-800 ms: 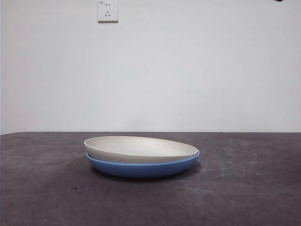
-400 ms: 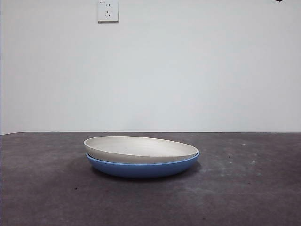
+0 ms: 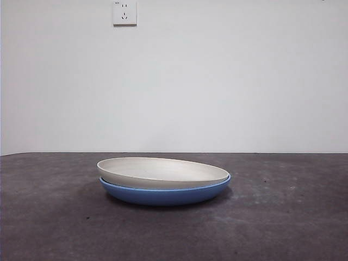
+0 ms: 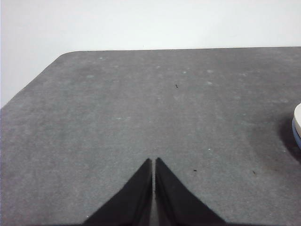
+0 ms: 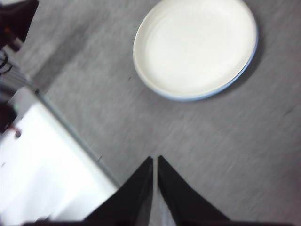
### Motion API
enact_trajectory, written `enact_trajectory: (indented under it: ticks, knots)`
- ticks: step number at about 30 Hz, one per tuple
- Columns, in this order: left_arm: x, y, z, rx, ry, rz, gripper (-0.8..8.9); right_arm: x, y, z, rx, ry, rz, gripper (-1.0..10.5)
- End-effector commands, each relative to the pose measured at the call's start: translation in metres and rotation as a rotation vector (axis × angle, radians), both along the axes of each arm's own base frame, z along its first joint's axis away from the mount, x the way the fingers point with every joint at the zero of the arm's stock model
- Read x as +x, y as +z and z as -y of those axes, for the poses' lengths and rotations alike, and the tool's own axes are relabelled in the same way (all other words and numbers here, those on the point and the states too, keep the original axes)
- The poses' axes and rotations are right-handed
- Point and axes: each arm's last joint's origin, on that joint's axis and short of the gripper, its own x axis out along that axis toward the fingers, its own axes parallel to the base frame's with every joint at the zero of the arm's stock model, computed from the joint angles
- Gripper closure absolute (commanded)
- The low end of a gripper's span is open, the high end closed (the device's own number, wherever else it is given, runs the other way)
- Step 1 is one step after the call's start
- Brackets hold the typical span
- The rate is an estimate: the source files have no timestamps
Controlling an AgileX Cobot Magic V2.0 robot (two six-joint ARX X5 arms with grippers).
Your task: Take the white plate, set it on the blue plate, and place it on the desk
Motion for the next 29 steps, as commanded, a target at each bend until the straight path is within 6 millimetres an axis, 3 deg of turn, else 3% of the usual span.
enact_trajectory:
  ticks: [1, 4, 7, 18, 29]
  knots:
    - [0.001, -0.008, 0.000, -0.006, 0.002, -0.027, 8.04, 0.000, 0.011, 0.008, 0.028, -0.033, 0.152, 9.4]
    - [0.001, -0.008, 0.000, -0.006, 0.002, -0.027, 8.04, -0.005, 0.012, 0.021, 0.080, -0.118, 0.288, 9.4]
    - [0.001, -0.007, 0.000, -0.006, 0.002, -0.026, 8.04, -0.014, 0.001, 0.034, 0.088, -0.220, 0.421, 9.4]
    - [0.001, -0.007, 0.000, -0.006, 0.002, -0.026, 8.04, -0.030, -0.078, 0.052, 0.094, -0.449, 0.826, 9.4]
    - [0.001, -0.007, 0.000, -0.006, 0.002, -0.026, 8.04, -0.033, -0.144, 0.056, 0.070, -0.579, 0.873, 9.4]
